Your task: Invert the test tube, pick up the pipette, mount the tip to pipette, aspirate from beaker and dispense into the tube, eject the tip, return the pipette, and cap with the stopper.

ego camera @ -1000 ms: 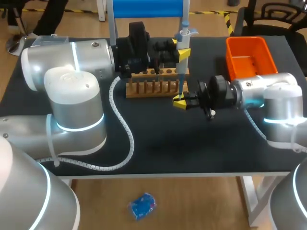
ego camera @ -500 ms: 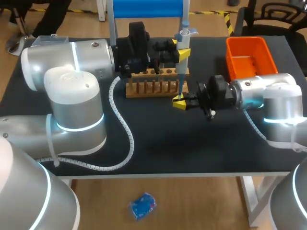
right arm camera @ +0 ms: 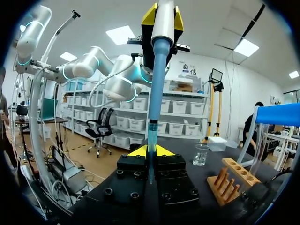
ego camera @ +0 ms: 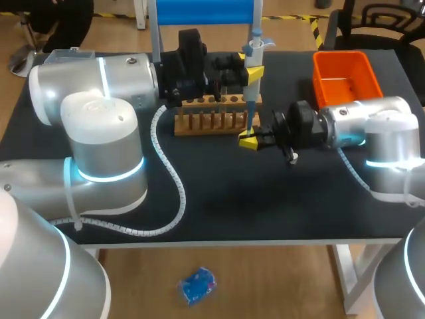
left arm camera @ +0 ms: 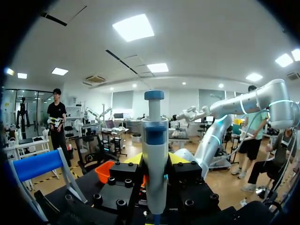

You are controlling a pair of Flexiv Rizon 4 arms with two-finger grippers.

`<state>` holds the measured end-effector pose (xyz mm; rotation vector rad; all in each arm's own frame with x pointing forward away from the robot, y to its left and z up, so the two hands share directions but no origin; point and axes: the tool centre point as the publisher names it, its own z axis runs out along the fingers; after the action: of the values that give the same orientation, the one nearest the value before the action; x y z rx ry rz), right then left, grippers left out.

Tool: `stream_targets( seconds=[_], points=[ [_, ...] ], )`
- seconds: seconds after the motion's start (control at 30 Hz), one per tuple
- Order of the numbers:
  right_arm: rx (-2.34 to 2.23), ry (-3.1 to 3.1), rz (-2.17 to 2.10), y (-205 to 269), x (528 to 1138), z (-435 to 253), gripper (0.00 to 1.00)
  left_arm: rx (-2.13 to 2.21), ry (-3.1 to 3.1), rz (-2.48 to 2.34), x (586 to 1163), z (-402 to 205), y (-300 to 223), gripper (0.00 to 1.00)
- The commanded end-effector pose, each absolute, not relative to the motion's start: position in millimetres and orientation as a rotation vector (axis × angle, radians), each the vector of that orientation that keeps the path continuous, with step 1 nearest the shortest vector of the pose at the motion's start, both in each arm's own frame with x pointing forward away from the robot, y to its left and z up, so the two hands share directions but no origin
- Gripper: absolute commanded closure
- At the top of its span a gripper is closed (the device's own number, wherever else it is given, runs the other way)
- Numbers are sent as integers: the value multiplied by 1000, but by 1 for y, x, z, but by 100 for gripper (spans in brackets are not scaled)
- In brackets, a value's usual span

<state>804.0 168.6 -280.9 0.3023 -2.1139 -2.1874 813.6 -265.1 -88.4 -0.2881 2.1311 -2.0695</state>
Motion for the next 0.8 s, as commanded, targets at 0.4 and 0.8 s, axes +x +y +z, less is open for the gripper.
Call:
stream_targets(
  seconds=[0.4,0.8],
  points=[
    [334,-2121,-2188,170,806,-262,100,-291,2132,-2068,813,-98,-266,100],
    [230,-2184,-2220,172,801,-262,100,-291,2132,-2068,813,-98,-266,100]
  ],
)
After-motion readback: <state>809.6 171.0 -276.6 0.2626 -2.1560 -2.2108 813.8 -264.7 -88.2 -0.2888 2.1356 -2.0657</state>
